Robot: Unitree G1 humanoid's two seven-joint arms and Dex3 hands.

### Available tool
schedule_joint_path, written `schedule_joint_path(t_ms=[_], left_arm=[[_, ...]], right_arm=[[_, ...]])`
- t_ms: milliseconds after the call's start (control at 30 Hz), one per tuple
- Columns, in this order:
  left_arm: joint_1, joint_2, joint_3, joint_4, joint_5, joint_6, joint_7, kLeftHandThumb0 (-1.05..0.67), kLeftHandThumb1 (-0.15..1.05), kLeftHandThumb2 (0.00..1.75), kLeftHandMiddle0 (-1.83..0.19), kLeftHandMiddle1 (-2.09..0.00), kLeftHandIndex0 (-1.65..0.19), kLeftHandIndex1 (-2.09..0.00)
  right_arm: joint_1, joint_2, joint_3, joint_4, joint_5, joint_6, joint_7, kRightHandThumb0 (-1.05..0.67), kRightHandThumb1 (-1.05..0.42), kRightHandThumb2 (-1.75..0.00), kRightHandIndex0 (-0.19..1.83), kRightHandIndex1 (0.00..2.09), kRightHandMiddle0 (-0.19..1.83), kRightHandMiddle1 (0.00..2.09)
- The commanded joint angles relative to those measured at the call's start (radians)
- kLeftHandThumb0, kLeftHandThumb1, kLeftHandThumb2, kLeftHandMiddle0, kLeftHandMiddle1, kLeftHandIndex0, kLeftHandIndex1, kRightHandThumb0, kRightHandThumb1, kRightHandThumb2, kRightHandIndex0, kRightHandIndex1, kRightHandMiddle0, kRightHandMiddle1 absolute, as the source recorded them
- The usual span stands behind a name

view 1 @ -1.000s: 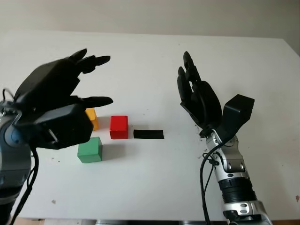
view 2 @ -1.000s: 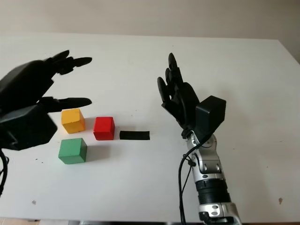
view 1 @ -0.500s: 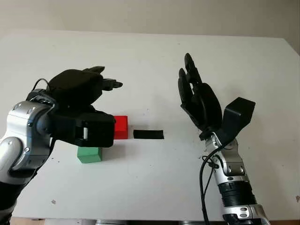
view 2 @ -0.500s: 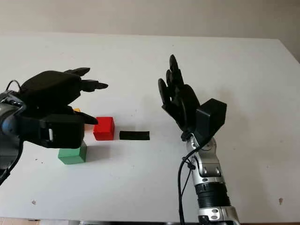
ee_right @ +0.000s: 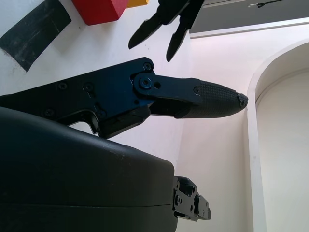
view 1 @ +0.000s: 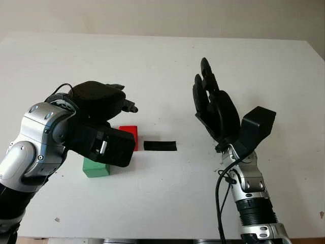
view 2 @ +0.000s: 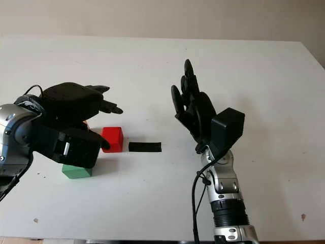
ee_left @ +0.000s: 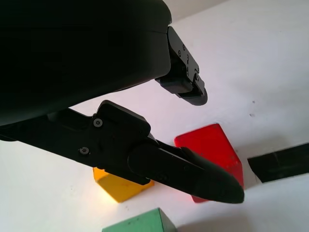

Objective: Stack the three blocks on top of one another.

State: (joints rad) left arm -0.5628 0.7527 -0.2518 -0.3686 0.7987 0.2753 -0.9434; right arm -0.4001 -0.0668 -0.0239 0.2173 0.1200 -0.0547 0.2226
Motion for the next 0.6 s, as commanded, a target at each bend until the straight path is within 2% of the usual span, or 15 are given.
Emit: schedule_joint_path(t_ms=[0, 133, 267, 433, 467, 533, 567], left_arm=[[0.013, -0.004, 0.007, -0.029, -0.009, 0.01, -0.019, -1.01, 1.05, 0.06, -0.05, -0.05, -0.42, -0.11], [0.034, 0.0, 0.007, -0.071, 0.003, 0.027, -0.035, -1.0, 1.05, 0.07, -0.04, -0.05, -0.42, -0.11], [0.071, -0.006, -0.021, -0.102, 0.117, 0.017, 0.003, -0.97, 1.05, 0.1, -0.04, -0.05, -0.43, -0.12], [0.131, -0.076, -0.043, -0.102, 0.264, 0.039, 0.068, -0.88, 1.04, 0.08, -0.07, -0.06, -0.54, -0.2], [0.143, -0.086, -0.044, -0.094, 0.287, 0.032, 0.098, -0.87, 1.04, 0.07, -0.08, -0.06, -0.52, -0.3], [0.159, -0.099, -0.047, -0.082, 0.323, 0.016, 0.138, -0.85, 1.05, 0.07, -0.11, -0.06, -0.3, -0.79], [0.164, -0.105, -0.047, -0.076, 0.338, 0.01, 0.15, -0.85, 1.05, 0.07, -0.12, -0.06, -0.23, -0.89]], right_arm=[[-0.009, 0.002, 0.001, -0.003, -0.003, -0.014, -0.002, -0.75, -1.05, -0.54, -0.19, 0.0, -0.19, 0.0], [-0.004, 0.003, 0.002, -0.01, 0.002, -0.005, -0.002, -0.75, -1.05, -0.54, -0.19, 0.0, -0.19, 0.0], [-0.001, 0.004, 0.002, -0.013, 0.004, -0.004, -0.002, -0.75, -1.05, -0.54, -0.19, 0.0, -0.19, 0.0], [0.003, 0.004, -0.001, -0.017, 0.013, 0.007, 0.003, -0.76, -1.05, -0.52, -0.19, 0.0, -0.19, 0.0], [0.004, 0.004, -0.001, -0.018, 0.015, 0.009, 0.004, -0.75, -1.05, -0.53, -0.19, 0.0, -0.19, 0.0], [0.005, 0.004, -0.002, -0.018, 0.017, 0.01, 0.005, -0.75, -1.05, -0.52, -0.19, 0.0, -0.19, 0.0], [0.005, 0.004, -0.002, -0.017, 0.018, 0.009, 0.006, -0.75, -1.05, -0.52, -0.19, 0.0, -0.19, 0.0]])
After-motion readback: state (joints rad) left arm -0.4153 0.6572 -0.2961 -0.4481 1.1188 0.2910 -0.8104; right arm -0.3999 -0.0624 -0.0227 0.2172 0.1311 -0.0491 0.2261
